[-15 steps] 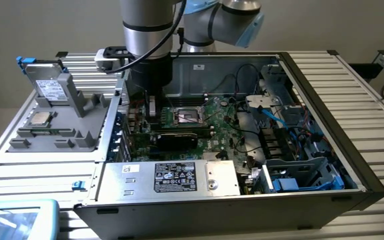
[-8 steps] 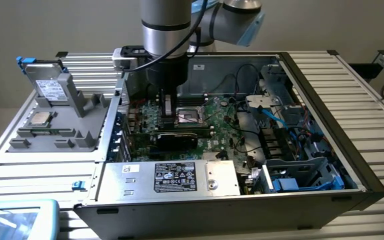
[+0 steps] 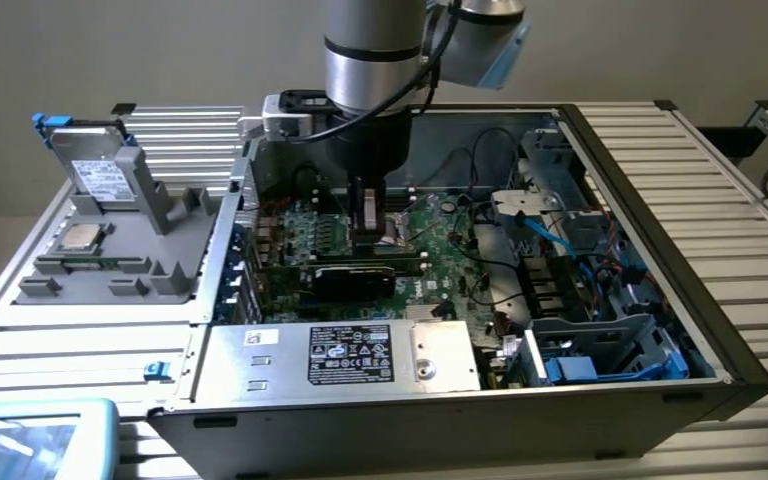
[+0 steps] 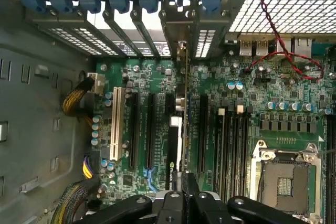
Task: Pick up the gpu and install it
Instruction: 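Press down on the gpu until it lock into place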
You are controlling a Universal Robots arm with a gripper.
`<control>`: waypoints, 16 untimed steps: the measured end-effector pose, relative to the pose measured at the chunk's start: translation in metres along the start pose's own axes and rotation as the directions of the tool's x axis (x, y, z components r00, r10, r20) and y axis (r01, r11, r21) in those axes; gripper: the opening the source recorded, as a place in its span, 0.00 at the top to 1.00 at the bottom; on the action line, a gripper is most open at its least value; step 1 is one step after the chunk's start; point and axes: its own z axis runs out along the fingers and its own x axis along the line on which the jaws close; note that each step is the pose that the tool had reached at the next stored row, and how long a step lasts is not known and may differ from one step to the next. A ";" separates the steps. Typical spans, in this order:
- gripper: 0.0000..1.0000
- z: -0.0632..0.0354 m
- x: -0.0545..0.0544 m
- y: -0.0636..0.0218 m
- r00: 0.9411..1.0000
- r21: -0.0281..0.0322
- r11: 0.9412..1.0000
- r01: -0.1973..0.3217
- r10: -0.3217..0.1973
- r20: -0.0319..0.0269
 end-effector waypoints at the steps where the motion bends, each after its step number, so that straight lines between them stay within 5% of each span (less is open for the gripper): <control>1: 0.88 0.0000 0.002 -0.0029 1.000 -0.004 1.000 0.000 0.000 0.000; 3: 0.88 0.0000 0.004 -0.0065 1.000 -0.008 1.000 0.001 -0.001 0.000; 16: 0.88 0.0131 0.006 -0.0115 1.000 -0.009 1.000 0.001 -0.001 0.000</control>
